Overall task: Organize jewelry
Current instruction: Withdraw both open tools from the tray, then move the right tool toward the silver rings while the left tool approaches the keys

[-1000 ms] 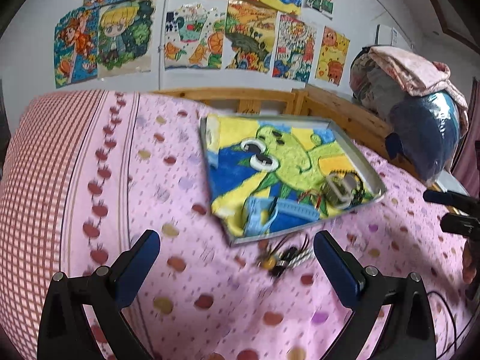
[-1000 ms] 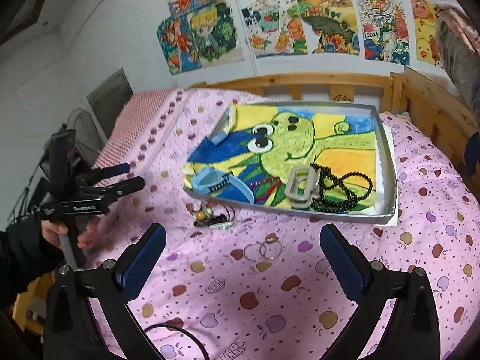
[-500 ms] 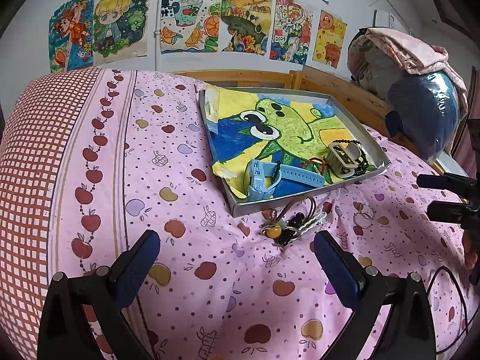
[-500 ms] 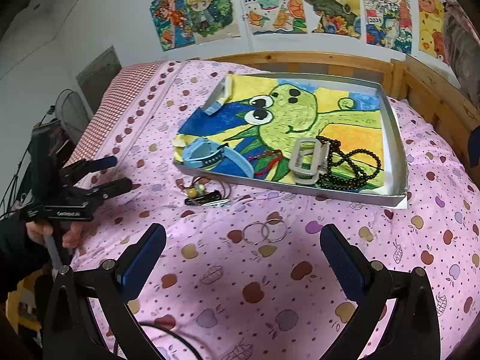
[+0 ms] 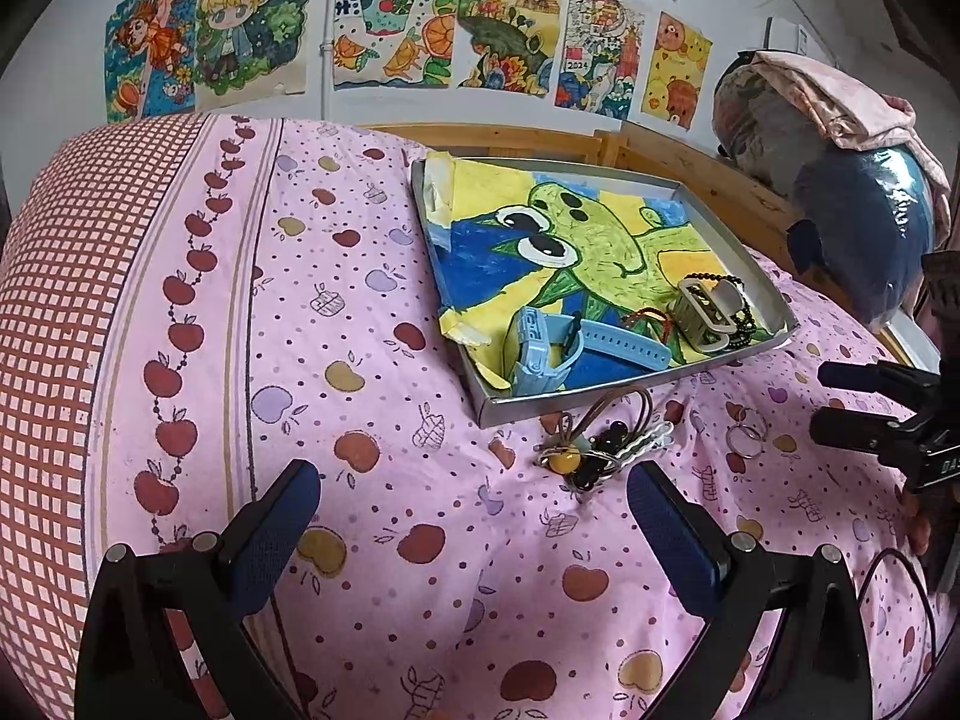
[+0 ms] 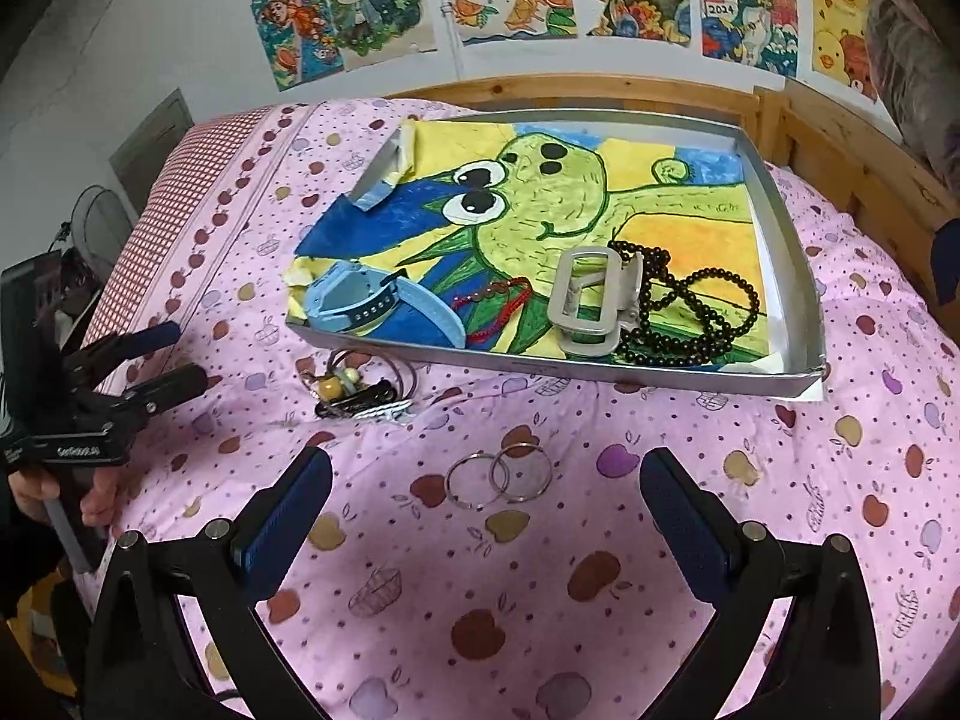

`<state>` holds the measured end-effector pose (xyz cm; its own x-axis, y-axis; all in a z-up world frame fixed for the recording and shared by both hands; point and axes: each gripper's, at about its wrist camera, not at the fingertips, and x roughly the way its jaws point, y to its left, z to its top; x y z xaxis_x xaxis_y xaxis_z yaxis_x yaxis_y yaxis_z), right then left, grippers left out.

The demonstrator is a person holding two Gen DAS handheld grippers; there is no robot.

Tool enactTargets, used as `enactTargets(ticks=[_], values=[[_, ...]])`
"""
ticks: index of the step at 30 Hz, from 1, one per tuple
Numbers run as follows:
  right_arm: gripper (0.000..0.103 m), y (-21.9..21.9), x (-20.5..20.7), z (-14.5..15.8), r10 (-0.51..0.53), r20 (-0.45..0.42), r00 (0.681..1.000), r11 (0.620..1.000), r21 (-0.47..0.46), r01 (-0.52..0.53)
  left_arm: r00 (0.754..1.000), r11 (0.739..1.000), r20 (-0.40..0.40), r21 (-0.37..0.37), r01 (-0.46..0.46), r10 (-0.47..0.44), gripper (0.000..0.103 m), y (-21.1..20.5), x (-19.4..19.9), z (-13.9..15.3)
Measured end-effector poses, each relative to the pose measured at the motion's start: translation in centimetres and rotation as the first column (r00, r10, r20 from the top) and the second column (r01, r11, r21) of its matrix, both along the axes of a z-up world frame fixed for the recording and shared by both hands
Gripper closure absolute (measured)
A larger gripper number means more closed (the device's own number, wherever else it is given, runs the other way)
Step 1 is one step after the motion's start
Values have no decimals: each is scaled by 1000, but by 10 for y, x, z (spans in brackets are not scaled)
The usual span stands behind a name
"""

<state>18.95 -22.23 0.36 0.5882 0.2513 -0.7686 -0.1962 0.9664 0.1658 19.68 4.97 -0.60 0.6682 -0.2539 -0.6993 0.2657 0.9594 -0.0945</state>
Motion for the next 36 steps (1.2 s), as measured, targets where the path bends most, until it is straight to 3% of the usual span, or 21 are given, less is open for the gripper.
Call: enactTargets(ticks=[14, 18, 25, 30, 36], values=[[2, 21, 18, -11, 26, 11, 1000, 1000, 1, -26, 998, 999, -45, -26, -39, 37, 0, 3, 12, -14], [2, 17, 14, -14, 64, -1, 998, 998, 12, -64, 999, 999, -51, -37, 13, -15, 0, -3, 14, -16], [3, 19, 9, -15, 158, -2, 987, 986, -61, -158, 991, 993, -60, -23, 118, -119, 0, -15, 20, -21], [26, 22, 12, -23, 167, -38, 985, 983, -68, -170, 986, 988, -68, -34, 150, -152, 0, -20, 27, -24], [28, 25, 12, -29, 167, -62, 984, 982, -83, -172, 978, 979, -70, -61, 192, -196, 6, -25, 29, -27]])
